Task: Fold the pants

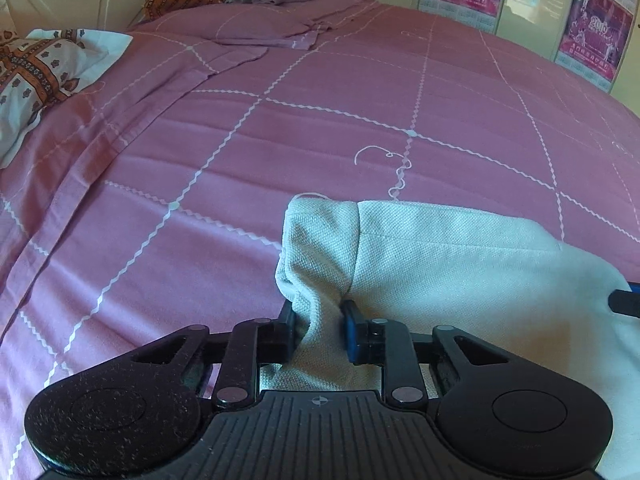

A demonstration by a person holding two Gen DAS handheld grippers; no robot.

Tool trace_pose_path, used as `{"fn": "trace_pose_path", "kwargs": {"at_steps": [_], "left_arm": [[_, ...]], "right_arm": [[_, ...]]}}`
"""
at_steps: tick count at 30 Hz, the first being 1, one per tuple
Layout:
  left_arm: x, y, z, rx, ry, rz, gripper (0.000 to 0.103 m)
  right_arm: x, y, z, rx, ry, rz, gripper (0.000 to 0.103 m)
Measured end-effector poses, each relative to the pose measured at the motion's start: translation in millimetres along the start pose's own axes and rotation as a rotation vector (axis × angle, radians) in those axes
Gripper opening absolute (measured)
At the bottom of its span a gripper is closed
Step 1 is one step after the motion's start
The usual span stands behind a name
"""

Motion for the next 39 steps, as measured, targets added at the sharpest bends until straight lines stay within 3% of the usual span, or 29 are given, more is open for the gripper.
{"fn": "trace_pose_path", "kwargs": {"at_steps": [3, 8, 12, 15, 17, 18, 20, 22, 26, 30, 36, 37, 38, 39], "left_arm": [[-5.5, -24.2, 4.7, -0.006, 0.011, -0.03, 0.02], [-31.3, -90.6, 33.3, -0.074, -0.019, -0.059, 0.019], [-75.4, -132.5, 54.2, -0.097, -0.032, -0.025, 0.019], [-110.5, -145.5, 66.6, -0.111, -0.07, 0.038, 0.023], [-130.1, -153.2, 76.9, -0.107, -0.104, 0.082, 0.033], [-138.7, -157.5, 82.6, -0.11, -0.135, 0.105, 0.039], [-153.1, -168.0, 94.1, -0.142, -0.222, 0.145, 0.075], [-162.7, -181.3, 104.9, -0.164, -0.301, 0.142, 0.083], [-176.9, -194.8, 109.2, -0.258, -0.435, 0.166, 0.088], [-180.7, -188.9, 94.7, -0.338, -0.511, 0.176, 0.088], [-199.6, -170.1, 77.3, -0.337, -0.536, 0.248, 0.088], [-203.1, -170.7, 77.4, -0.333, -0.533, 0.25, 0.08], [-207.1, -170.2, 77.1, -0.335, -0.529, 0.26, 0.064], [-210.7, -167.9, 77.5, -0.34, -0.534, 0.278, 0.057]], "right_arm": [[-1.4, -35.3, 24.8, -0.015, -0.05, -0.076, 0.009], [-34.0, -124.3, 92.7, 0.053, -0.124, -0.154, 0.009], [-98.4, -166.5, 156.7, 0.116, -0.121, -0.125, 0.009], [-146.6, -154.8, 182.7, 0.102, -0.072, -0.057, 0.012], [-169.4, -141.1, 183.9, 0.077, -0.006, -0.008, 0.024], [-176.8, -141.0, 185.1, 0.08, 0.038, -0.006, 0.024], [-176.9, -150.7, 181.3, 0.07, 0.1, -0.031, 0.025], [-177.2, -166.3, 174.3, 0.078, 0.199, -0.061, 0.031], [-188.9, -183.7, 156.9, 0.048, 0.324, -0.063, 0.045], [-209.4, -184.5, 135.9, 0.049, 0.497, -0.053, 0.045], [-231.7, -181.9, 120.6, 0.053, 0.671, -0.042, 0.045], [-233.3, -182.2, 117.8, 0.05, 0.688, -0.047, 0.045], [-234.6, -182.4, 114.4, 0.048, 0.707, -0.052, 0.045], [-235.0, -182.8, 110.9, 0.047, 0.731, -0.055, 0.045]]}}
Point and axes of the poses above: each gripper's, at about its wrist camera, not at the fingertips, and y roughly the way its jaws point, z to its left, x to its top, the point moved 9 cm from there along y, roughly the way its jaws point, and after that the axes turned 6 degrees about x, right-handed, at the moved point
